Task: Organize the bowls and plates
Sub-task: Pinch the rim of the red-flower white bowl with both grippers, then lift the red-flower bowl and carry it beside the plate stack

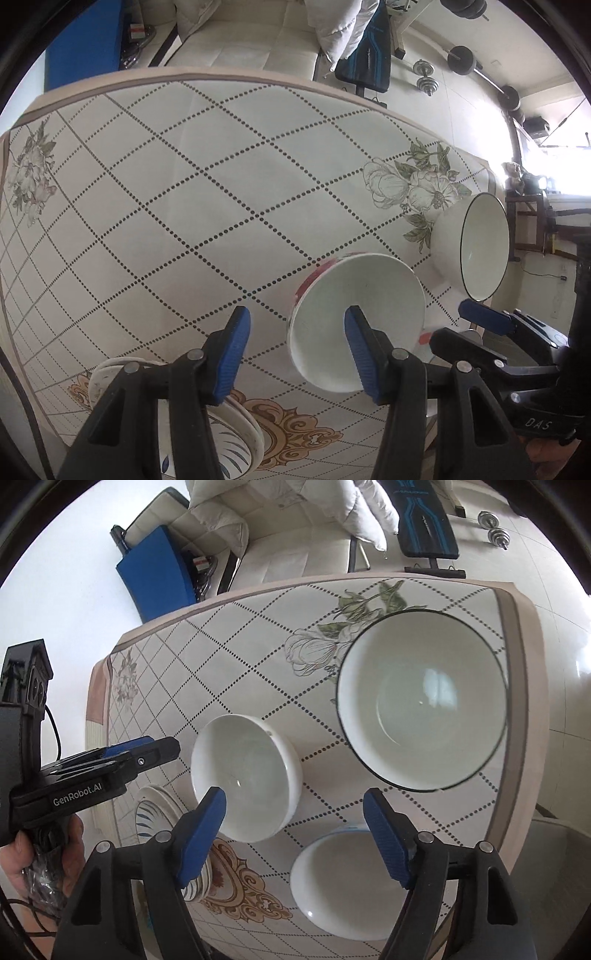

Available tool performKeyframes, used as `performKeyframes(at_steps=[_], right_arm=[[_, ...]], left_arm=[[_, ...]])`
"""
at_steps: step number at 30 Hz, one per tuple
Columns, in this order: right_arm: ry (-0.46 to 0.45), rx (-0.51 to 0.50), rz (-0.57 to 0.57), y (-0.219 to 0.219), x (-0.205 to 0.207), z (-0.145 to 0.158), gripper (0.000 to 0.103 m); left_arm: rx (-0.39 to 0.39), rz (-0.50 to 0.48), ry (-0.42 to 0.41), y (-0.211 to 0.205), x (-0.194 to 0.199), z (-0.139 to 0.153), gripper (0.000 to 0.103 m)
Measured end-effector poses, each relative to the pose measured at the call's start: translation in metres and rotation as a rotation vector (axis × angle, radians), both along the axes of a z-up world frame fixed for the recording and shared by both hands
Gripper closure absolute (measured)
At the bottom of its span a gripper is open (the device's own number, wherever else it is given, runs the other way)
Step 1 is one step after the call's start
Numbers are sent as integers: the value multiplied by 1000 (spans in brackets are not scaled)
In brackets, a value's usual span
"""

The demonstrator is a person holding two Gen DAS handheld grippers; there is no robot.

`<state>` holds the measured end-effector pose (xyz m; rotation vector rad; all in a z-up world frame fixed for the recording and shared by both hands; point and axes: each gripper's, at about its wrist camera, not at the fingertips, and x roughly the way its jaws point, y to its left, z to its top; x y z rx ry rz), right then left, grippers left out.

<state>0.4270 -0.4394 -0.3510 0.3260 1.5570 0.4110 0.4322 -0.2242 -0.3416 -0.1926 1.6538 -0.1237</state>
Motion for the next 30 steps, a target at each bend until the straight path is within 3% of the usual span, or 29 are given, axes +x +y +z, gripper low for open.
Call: performKeyframes(at_steps=[4,10,13,15,17,30], right_arm=[[49,-30,64,26,10,-20,32],[126,-66,120,49,9,-50,49],[137,-102,137,57,3,-60,65],[118,-163,141,59,0,-63,85],[116,-178,131,59,-2,-64,91],[124,-178,176,74,-36,-57,92]], left_arm=[[-18,-31,60,-7,-7,-24,53],[-13,-34,92,-7,-16,-42,83],[-5,-36,83,-7,-20,-44,91],[9,-34,71,-10,-24,-45,92],[17,-27,67,-11,-27,-46,92],[54,-38,80,-11,-72,-43,92]])
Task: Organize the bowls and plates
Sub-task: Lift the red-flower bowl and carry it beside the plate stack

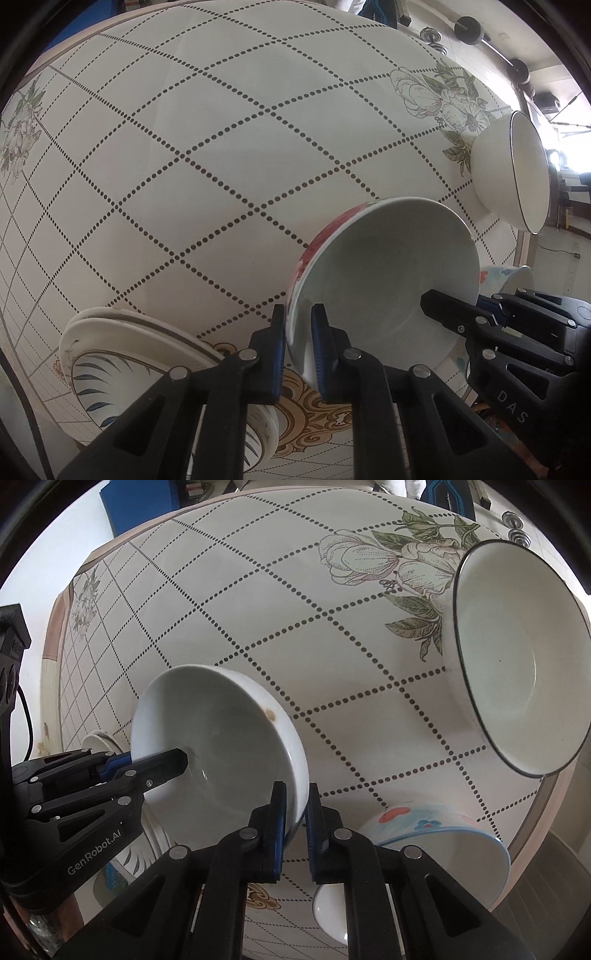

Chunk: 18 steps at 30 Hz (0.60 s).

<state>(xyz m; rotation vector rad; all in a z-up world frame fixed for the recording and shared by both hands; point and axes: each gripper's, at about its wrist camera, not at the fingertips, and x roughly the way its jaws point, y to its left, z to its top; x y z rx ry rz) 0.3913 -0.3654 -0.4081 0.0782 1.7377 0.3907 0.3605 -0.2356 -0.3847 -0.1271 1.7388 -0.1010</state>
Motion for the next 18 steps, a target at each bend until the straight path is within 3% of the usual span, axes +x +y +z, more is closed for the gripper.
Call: performKeyframes(at_steps=[10,18], right_arm=[[-6,-36,55,11,-28,8,92],[-10,-1,34,6,-47,23,92]], left_arm=[[2,-4,26,-6,-55,-7,92],[-5,1,-23,-4,-88,26,92]])
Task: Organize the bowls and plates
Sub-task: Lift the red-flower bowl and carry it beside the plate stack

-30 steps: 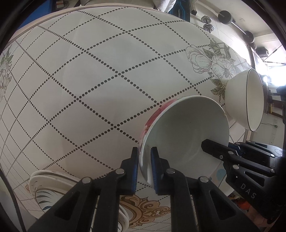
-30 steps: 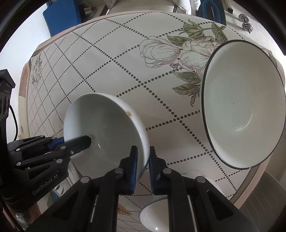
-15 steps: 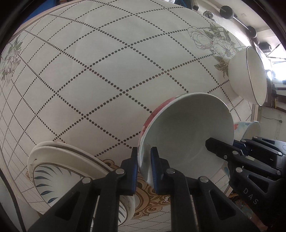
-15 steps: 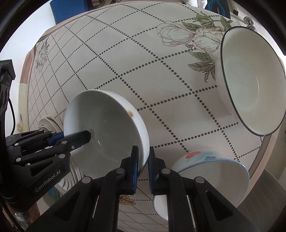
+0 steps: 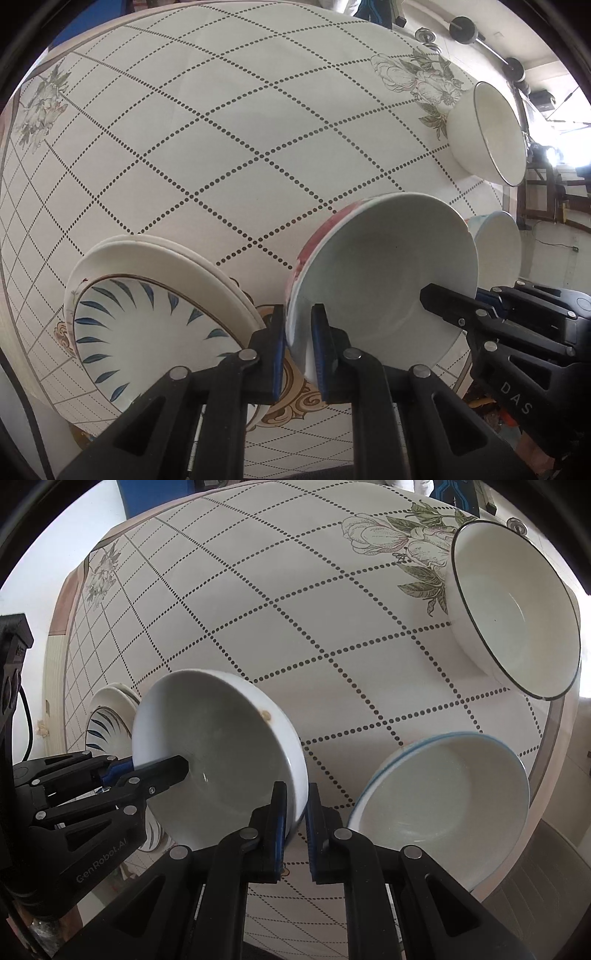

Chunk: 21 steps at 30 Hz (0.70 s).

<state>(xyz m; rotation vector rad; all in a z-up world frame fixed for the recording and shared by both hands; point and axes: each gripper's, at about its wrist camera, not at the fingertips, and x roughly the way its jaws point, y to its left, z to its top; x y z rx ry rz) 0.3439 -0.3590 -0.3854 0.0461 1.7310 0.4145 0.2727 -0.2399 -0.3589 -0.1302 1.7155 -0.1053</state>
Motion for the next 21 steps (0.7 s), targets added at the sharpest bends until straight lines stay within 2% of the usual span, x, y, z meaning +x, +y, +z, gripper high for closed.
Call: performKeyframes(at_steps=[6,11,14,21], right_arm=[[-29,32,-31,-13,-25,28,92],[-33,29,-68,-29,-58,37,92],[-22,26,-90,-37,-78,31,92],[10,5,-96,-36,-103,-5,92]], left_arm=[[8,-53,-28,-9,-28,25,92],[-1,-85,-9,-29,-58,20,92],[1,-98,15,-36,-66,8,92],[25,-114,70,-50,-79,-28,92]])
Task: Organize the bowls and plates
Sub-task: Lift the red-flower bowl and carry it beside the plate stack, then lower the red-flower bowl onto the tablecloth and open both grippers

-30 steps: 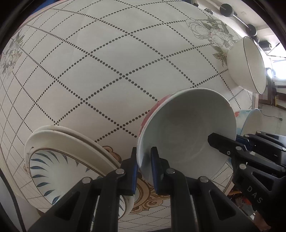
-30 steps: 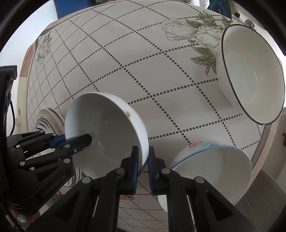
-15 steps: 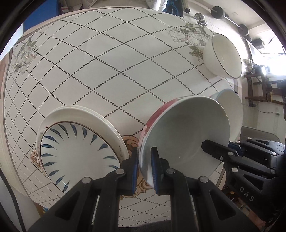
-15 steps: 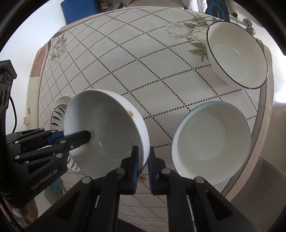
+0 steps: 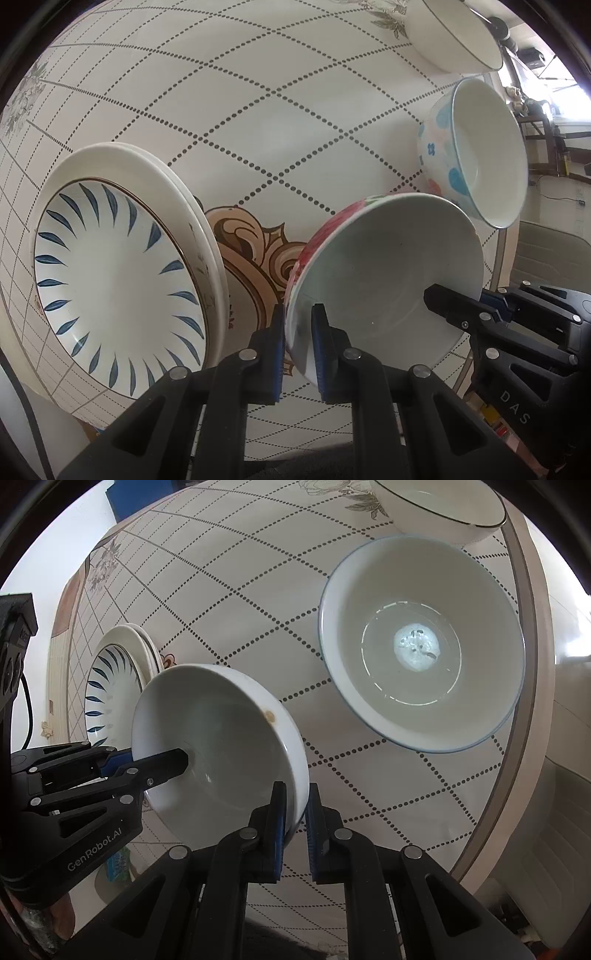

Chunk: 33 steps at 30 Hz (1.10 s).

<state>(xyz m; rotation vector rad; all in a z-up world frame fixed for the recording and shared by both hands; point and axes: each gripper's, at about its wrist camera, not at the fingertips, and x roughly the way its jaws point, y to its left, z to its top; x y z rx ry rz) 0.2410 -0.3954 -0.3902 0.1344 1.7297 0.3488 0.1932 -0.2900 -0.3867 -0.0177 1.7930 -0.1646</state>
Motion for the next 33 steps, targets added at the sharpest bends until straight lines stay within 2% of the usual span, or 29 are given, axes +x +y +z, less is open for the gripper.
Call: performKeyframes(at_steps=[1,3,8,16,20,23,25,28,30,31,33], right_arm=[[6,-4,-2,1,-2,-6,92],[9,-12,0,1,-5,-14,92],[27,-18,-11,-2,-4,-31,92],[40,-4,-29,-9,-6,-40,92],[50,-3,-26,-11,-4,-41,92],[62,8,-49,-16,4,-36,91],[48,9,-49,-21,2,-27,86],[1,-17,-34,-27,-4,-9,68],[-34,-21,-37,-35,-7,6,50],[-45,-10,-53,-41,-8,13,45],[-63,14,-98,-56,-8,27,34]], left_arm=[[6,-1,7,-2,-2,-5,92],[15,-4,17,-7,19,-19,92],[20,1,32,-18,20,-33,92],[4,22,35,-13,29,-39,92],[-7,41,51,7,41,-29,90],[-16,58,27,0,31,1,89],[-14,53,-12,0,29,19,89],[-18,38,-70,-5,27,46,88],[-5,25,-122,-11,31,60,82],[-8,22,-149,-1,31,74,77],[-17,15,-189,-9,40,86,76]])
